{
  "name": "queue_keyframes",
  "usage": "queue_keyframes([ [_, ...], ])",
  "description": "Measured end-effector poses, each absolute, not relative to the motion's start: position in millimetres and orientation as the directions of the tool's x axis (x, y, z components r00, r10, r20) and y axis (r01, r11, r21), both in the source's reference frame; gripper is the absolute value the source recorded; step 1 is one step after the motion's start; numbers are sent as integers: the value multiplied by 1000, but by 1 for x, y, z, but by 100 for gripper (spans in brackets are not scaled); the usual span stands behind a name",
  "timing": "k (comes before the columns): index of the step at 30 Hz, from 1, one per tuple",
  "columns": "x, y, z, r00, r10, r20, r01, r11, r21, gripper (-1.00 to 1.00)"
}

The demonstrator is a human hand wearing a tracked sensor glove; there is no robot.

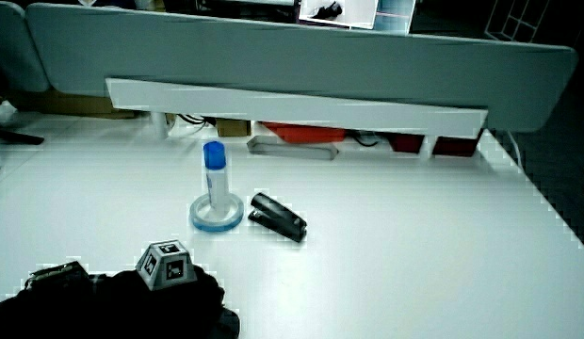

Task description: Place mouse

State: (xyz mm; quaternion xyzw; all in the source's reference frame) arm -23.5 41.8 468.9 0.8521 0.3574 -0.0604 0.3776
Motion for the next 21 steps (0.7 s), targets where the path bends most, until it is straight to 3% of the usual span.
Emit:
queue_keyframes([
  [3,-24,43,470,737,566,-368,657,-477,583,0],
  [9,-33,45,480,763,514,-392,627,-440,643,-50],
  [13,-57,36,464,726,506,-466,683,-448,577,-83],
  [14,-64,33,452,743,471,-476,669,-488,561,-92],
  [15,-71,31,444,761,434,-482,648,-489,584,-100],
  [21,-109,21,411,802,389,-453,597,-521,610,-100],
])
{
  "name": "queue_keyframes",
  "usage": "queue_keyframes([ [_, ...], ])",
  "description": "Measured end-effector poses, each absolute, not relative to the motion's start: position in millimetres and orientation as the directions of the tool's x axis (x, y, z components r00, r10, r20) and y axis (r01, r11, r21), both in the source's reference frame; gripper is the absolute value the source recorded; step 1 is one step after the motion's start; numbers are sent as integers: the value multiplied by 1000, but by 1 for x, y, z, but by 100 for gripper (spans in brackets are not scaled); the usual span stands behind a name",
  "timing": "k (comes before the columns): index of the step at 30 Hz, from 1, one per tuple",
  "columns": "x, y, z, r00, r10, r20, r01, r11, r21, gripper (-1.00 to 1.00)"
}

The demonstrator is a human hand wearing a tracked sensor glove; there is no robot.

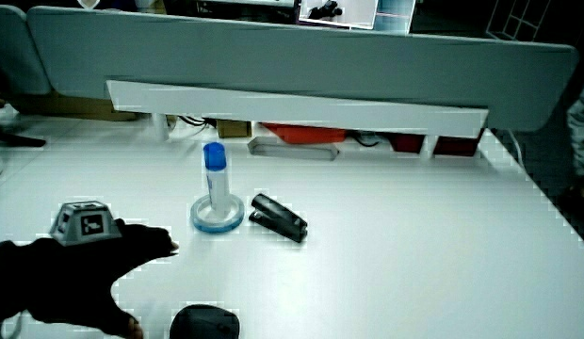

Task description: Place mouse

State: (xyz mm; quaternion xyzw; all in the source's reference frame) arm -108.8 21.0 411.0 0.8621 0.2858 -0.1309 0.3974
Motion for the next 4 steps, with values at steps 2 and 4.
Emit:
queue_keyframes([
  [2,-121,19,408,805,401,-438,593,-559,580,-100],
  [4,-131,15,395,810,382,-446,587,-550,594,-100],
])
